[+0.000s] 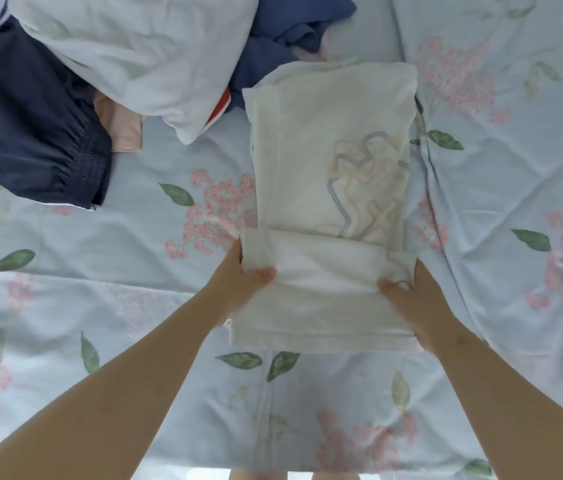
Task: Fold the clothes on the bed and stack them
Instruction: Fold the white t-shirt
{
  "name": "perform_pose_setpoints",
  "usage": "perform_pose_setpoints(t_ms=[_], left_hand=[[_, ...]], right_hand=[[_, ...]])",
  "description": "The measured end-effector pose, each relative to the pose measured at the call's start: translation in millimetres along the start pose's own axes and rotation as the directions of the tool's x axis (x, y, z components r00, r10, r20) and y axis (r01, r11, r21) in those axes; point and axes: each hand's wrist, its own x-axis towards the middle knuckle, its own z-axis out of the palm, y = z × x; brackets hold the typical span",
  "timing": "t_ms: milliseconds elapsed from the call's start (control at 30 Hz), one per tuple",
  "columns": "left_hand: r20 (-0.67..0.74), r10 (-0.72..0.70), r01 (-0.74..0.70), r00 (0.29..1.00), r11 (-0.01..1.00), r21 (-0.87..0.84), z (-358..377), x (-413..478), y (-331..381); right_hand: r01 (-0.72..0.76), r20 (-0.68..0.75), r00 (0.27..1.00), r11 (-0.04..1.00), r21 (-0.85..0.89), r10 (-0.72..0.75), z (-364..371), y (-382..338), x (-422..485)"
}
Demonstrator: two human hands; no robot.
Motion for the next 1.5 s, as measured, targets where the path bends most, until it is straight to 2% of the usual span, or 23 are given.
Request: perform_pose_setpoints(t_ms=[100, 167, 233, 267, 333, 433, 533, 600, 667, 700, 733, 767, 800, 833, 867, 900, 933, 1000, 1067, 1200, 1300, 1400, 1500], left_hand=[[-0.004, -0.086, 0.086, 0.996, 0.994, 0.062, 1, -17, -12], [-0.071, -0.067, 0.082, 0.995, 0.966, 0.243, 0, -26, -16], [-0.194, 0.029, 0.096, 0.981, 0.790, 0.606, -5, -32, -14], [-0.210, 0.079, 0.096, 0.975, 0.697, 0.710, -7, -35, -10], [-0.169, 0.020, 0.110, 0.985, 0.684, 0.721, -11, -36, 1], [-0.025, -0.250, 0.235, 0.968, 0.869, 0.434, -12, -36, 23], [0.135, -0.451, 0.426, 0.882, 0.887, 0.176, -18, -31, 52], [0.204, -0.477, 0.499, 0.855, 0.863, -0.075, -26, -22, 72], [0.209, -0.407, 0.456, 0.889, 0.747, -0.483, -30, -10, 92], [0.186, -0.344, 0.372, 0.920, 0.622, -0.689, -30, -3, 101], [0.124, -0.292, 0.264, 0.948, 0.511, -0.818, -29, 4, 108], [0.045, -0.269, 0.172, 0.962, 0.472, -0.865, -24, 11, 114], [-0.054, -0.276, 0.106, 0.960, 0.534, -0.839, -18, 17, 115], [-0.169, -0.284, 0.074, 0.944, 0.680, -0.729, -13, 24, 115], [-0.287, -0.254, 0.070, 0.923, 0.847, -0.526, -7, 29, 112], [-0.374, -0.173, 0.063, 0.911, 0.955, -0.290, -3, 35, 107], [-0.405, -0.075, 0.034, 0.911, 0.994, -0.108, 1, 40, 102], [-0.364, 0.011, -0.001, 0.931, 1.000, 0.029, 5, 49, 98], [-0.332, 0.015, -0.003, 0.943, 0.999, 0.038, 6, 59, 99], [-0.353, 0.060, -0.080, 0.934, 0.996, -0.042, 7, 78, 106], [-0.427, 0.108, -0.142, 0.898, 0.989, -0.047, 2, 91, 113], [-0.445, 0.201, -0.163, 0.873, 0.979, 0.123, -2, 103, 122], [-0.388, 0.268, -0.150, 0.882, 0.940, 0.307, -4, 113, 129]], right_hand=[[-0.062, 0.064, 0.996, 0.998, 0.024, 0.060, -7, 15, -21], [-0.077, 0.039, 0.996, 0.996, -0.045, 0.079, -13, 18, -28], [-0.064, -0.005, 0.998, 0.981, -0.181, 0.065, -19, 18, -29], [-0.048, -0.019, 0.999, 0.971, -0.236, 0.045, -23, 16, -30], [-0.044, 0.009, 0.999, 0.948, -0.316, 0.049, -33, 7, -31], [-0.206, 0.178, 0.954, 0.958, -0.200, 0.243, -46, -12, -32], [-0.442, 0.337, 0.839, 0.896, -0.038, 0.428, -53, -32, -28], [-0.558, 0.429, 0.786, 0.810, 0.181, 0.446, -57, -52, -20], [-0.524, 0.419, 0.846, 0.661, 0.537, 0.330, -61, -73, -5], [-0.460, 0.393, 0.887, 0.538, 0.706, 0.243, -63, -82, 3], [-0.394, 0.349, 0.919, 0.428, 0.813, 0.183, -63, -89, 10], [-0.337, 0.300, 0.941, 0.373, 0.864, 0.156, -61, -93, 18], [-0.321, 0.270, 0.946, 0.399, 0.859, 0.179, -58, -94, 24], [-0.327, 0.238, 0.943, 0.525, 0.786, 0.231, -52, -92, 31], [-0.330, 0.195, 0.943, 0.686, 0.649, 0.270, -46, -89, 37], [-0.305, 0.113, 0.951, 0.816, 0.491, 0.288, -39, -83, 43], [-0.264, 0.021, 0.961, 0.892, 0.366, 0.276, -34, -78, 50], [-0.174, -0.119, 0.972, 0.959, 0.224, 0.204, -28, -66, 66], [-0.121, -0.170, 0.974, 0.979, 0.164, 0.149, -24, -65, 73], [0.027, -0.156, 0.988, 0.975, 0.222, 0.008, -19, -77, 92], [0.109, -0.225, 0.973, 0.966, 0.234, -0.055, -18, -93, 109], [0.118, -0.259, 0.965, 0.949, 0.294, -0.040, -17, -102, 118], [0.146, -0.274, 0.959, 0.960, 0.239, -0.078, -19, -104, 120]])
